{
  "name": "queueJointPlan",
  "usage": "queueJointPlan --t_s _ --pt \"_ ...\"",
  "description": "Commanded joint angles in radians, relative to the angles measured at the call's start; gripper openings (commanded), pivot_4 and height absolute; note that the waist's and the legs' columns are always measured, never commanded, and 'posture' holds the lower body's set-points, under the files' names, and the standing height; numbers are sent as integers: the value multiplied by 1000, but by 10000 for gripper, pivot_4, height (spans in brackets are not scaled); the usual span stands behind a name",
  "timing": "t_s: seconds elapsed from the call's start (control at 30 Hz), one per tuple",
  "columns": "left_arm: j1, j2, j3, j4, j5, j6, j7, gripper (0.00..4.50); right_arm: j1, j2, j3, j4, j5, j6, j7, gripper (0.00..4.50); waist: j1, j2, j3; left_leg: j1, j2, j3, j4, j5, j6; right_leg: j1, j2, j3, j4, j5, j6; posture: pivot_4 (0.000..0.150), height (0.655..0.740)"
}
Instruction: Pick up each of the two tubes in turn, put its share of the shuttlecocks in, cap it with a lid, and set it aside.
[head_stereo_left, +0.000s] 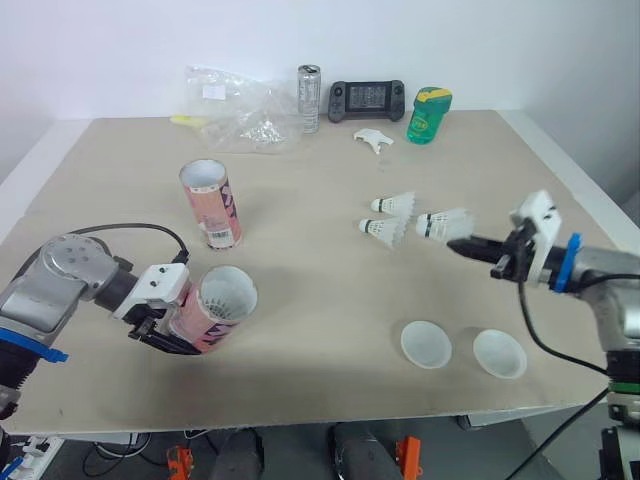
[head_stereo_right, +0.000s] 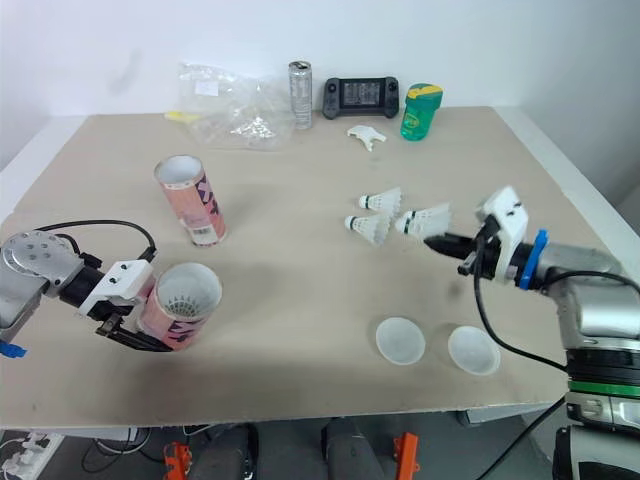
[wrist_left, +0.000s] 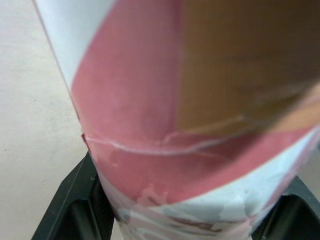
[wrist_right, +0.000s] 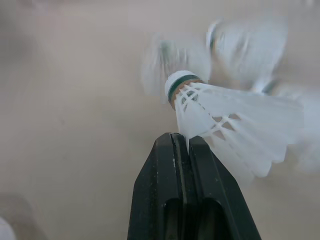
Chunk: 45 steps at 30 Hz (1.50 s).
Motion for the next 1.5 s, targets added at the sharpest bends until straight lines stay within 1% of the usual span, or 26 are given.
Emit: queueJointPlan --t_s 0.03,0.13,0.2,0.27,0.4,0.5,0.63,0.77,0.97,1.1,1.2,1.5 --pt "-24 -3 7 8 7 -13 2 28400 -145 14 87 -234 85 13 52 1003 -6 3 2 0 0 0 0 0 0 0 0 0 0 0 0 1500 7236" --pt "-38 -9 -5 18 9 -15 2 28400 -232 63 213 -281 78 10 95 1003 -5 -2 -1 1 2 -2 0 0 0 2 2 -2 0 0 -2 1500 7236" --pt "-52 -14 -13 27 11 -17 2 28400 -298 98 350 -299 22 -61 181 1003 -4 -2 -1 1 3 -2 0 0 0 2 2 -3 0 -2 -6 1500 7236" --pt "-60 -15 -18 33 10 -20 2 28400 -343 121 431 -285 -24 -124 241 1003 -1 -2 0 0 2 -1 0 0 0 1 1 -2 0 -2 -4 1500 7236" --pt "-65 -10 -22 35 5 -22 2 28400 -403 172 528 -234 -95 -221 300 1003 4 -2 0 -8 2 -2 0 0 0 -7 1 -3 0 -1 -1 1500 7236" --pt "-62 -4 -22 32 2 -21 2 28400 -438 215 580 -184 -148 -276 318 1003 3 -2 0 -9 2 -2 1 0 0 -8 1 -3 0 -1 -1 1500 7236" --pt "-58 2 -20 26 -2 -18 2 28400 -489 275 605 -117 -190 -321 329 1003 3 -2 0 -8 3 -2 1 0 0 -8 1 -3 1 0 -3 1500 7236" --pt "-50 7 -16 17 -4 -13 2 28400 -542 324 587 -60 -189 -333 344 1003 1 -2 0 -8 3 -2 1 0 0 -9 2 -3 1 1 -3 1500 7236" --pt "-39 11 -10 6 -6 -7 2 28400 -589 318 518 2 -141 -326 382 1003 2 -2 0 -9 4 -2 1 0 0 -9 2 -4 2 0 -4 1500 7236" --pt "-37 13 -10 6 -6 -8 2 28400 -586 312 512 -16 -120 -308 403 1003 2 -2 0 -9 4 -2 1 0 0 -9 2 -4 1 -1 -4 1500 7236" --pt "-44 9 -12 8 -5 -6 2 28400 -576 317 539 -43 -131 -311 418 1003 2 -2 0 -9 4 -2 1 0 0 -9 2 -4 2 -1 -4 1500 7236" --pt "-46 6 -16 6 -7 -6 2 28400 -635 422 646 32 -233 -386 422 1003 2 -2 0 -9 4 -2 1 0 0 -9 2 -4 2 0 -4 1500 7236"
